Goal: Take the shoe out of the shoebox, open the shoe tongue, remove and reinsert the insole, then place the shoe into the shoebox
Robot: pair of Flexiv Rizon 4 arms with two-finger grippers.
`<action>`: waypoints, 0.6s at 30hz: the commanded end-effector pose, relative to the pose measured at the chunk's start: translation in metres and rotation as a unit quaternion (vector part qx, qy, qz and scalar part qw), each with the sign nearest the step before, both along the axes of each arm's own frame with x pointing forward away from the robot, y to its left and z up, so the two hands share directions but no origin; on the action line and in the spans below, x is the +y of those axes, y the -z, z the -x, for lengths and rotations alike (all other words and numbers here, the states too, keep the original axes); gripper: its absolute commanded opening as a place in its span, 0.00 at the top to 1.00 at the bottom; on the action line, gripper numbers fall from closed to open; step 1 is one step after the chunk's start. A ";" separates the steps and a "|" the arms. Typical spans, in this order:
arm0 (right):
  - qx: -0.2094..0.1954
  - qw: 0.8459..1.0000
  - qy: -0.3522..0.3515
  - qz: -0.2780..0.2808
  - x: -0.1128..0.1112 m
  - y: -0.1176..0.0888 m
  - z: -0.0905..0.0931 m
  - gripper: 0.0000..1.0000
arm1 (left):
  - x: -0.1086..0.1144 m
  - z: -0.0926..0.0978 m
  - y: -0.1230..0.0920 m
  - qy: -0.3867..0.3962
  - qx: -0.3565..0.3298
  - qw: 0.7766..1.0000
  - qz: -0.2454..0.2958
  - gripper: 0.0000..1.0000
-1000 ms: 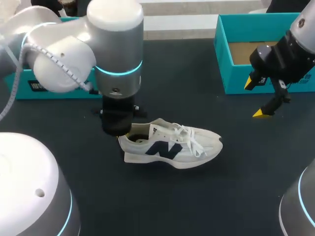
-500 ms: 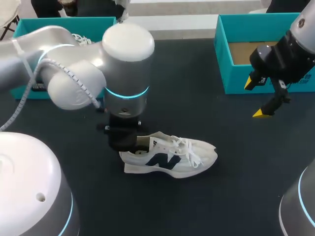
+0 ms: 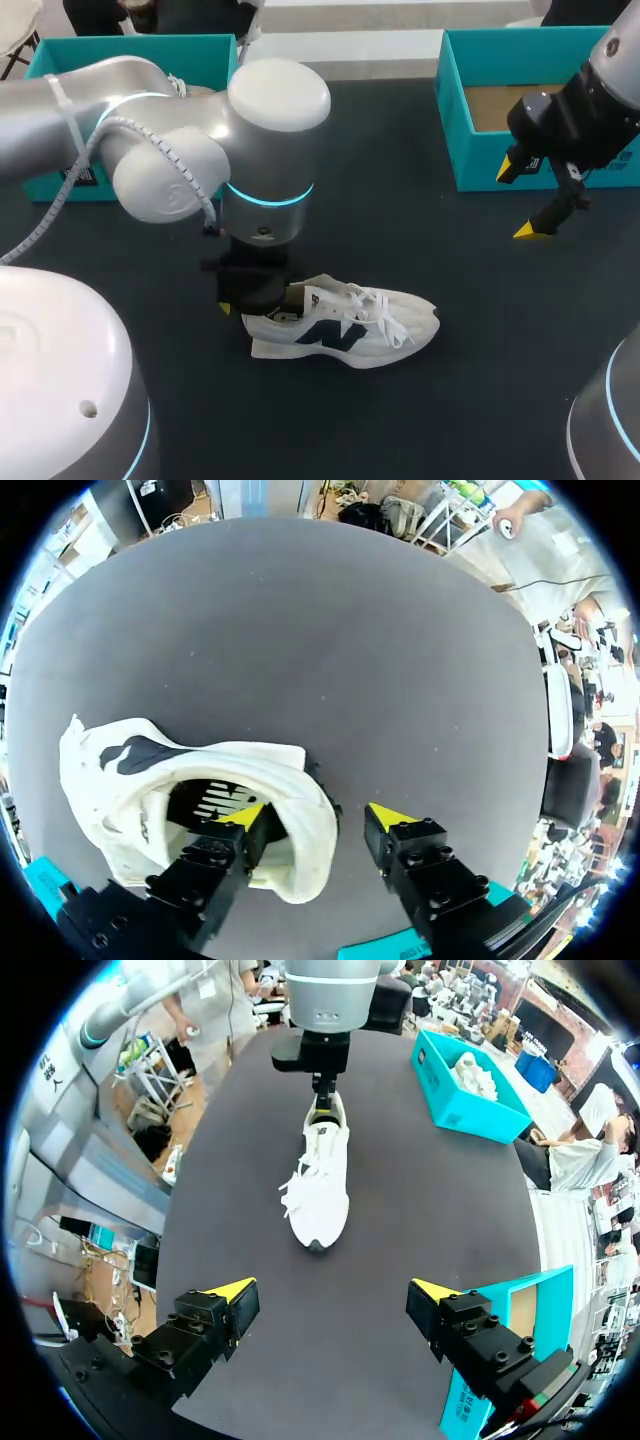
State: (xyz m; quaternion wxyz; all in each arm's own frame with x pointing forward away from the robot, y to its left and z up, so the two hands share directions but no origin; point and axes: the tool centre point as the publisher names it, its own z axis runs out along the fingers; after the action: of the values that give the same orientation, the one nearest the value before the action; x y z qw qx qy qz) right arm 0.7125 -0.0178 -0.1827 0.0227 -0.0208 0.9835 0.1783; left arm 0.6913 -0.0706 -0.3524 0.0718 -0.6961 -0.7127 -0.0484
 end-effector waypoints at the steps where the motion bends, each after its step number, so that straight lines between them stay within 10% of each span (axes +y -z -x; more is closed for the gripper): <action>1: 0.001 1.000 0.000 0.001 0.001 0.001 -0.001 0.00 | 0.008 -0.001 -0.021 0.000 0.000 1.000 0.025 0.00; 18: 0.001 1.000 0.000 0.001 0.001 0.001 -0.001 0.00 | 0.036 -0.003 -0.094 -0.152 0.102 0.964 0.193 0.00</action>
State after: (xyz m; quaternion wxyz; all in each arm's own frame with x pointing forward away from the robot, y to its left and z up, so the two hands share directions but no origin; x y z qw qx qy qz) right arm 0.7125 -0.0178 -0.1827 0.0227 -0.0208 0.9835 0.1783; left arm 0.6937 -0.0612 -0.2652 0.0623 -0.6109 -0.7813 0.1121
